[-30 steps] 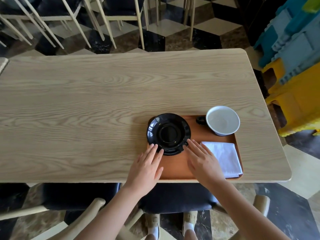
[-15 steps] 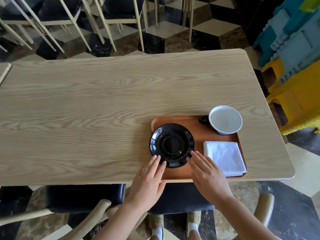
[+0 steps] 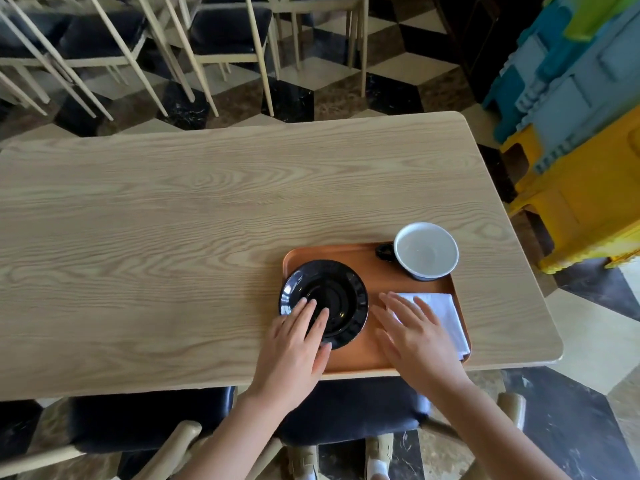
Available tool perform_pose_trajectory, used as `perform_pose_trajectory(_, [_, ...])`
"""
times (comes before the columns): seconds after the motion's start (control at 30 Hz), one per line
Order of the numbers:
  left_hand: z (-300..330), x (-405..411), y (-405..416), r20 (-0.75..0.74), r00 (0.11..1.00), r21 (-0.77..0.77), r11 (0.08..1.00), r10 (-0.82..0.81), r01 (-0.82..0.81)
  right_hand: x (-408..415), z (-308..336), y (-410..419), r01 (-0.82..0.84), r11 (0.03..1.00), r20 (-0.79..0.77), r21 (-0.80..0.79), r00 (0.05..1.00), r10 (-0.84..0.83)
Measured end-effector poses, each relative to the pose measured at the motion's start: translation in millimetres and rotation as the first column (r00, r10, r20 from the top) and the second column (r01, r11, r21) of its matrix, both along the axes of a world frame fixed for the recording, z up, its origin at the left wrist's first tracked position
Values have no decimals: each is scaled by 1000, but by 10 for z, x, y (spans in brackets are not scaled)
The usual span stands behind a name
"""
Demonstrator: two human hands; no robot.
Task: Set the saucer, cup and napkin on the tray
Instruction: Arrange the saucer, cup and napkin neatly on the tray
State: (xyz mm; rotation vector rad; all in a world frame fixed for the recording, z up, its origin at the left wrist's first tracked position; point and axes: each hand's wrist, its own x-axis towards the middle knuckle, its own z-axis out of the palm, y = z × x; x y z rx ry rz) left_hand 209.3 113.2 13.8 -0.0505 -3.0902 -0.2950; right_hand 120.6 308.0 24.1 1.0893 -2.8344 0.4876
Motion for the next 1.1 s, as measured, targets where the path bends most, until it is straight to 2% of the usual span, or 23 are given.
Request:
perform_pose_trajectory(0.07, [96,-346,111,-58,998,33,999,11,-9,-261,118,130,91,995,-50,-44,994,-93])
perform_pose_trajectory(0.13, [185,-722,253,-55,996,137,989,69,-61,-550,190,282,223,974,-37,-46,974,-225])
perform_pose_trajectory(0.23, [219,-1221,472,72,983,305,935,166,-180,-935,178,467,395,918,103,31,912,-396])
perform_pose_trajectory(0.33, [183,-1580,628,213,948,353,886,238,-302,-1215,83,596,458,886,256,67,851,-459])
perform_pose_trajectory(0.5, [101,-1822,621,301,901,490,760,313,-428,-1418,-27,590,517,856,461,-22,765,-450])
perform_pose_trajectory(0.8, [-9,-1792,567,332,859,602,614,389,-510,-1428,-47,541,578,803,559,-146,718,-416])
perform_pose_trajectory(1.0, [-17,-1699,467,336,847,610,589,413,-530,-1398,-45,470,567,806,618,-168,698,-362])
perform_pose_trajectory(1.1, [-17,-1622,426,333,845,609,588,419,-532,-1336,-45,437,534,827,606,-178,721,-335])
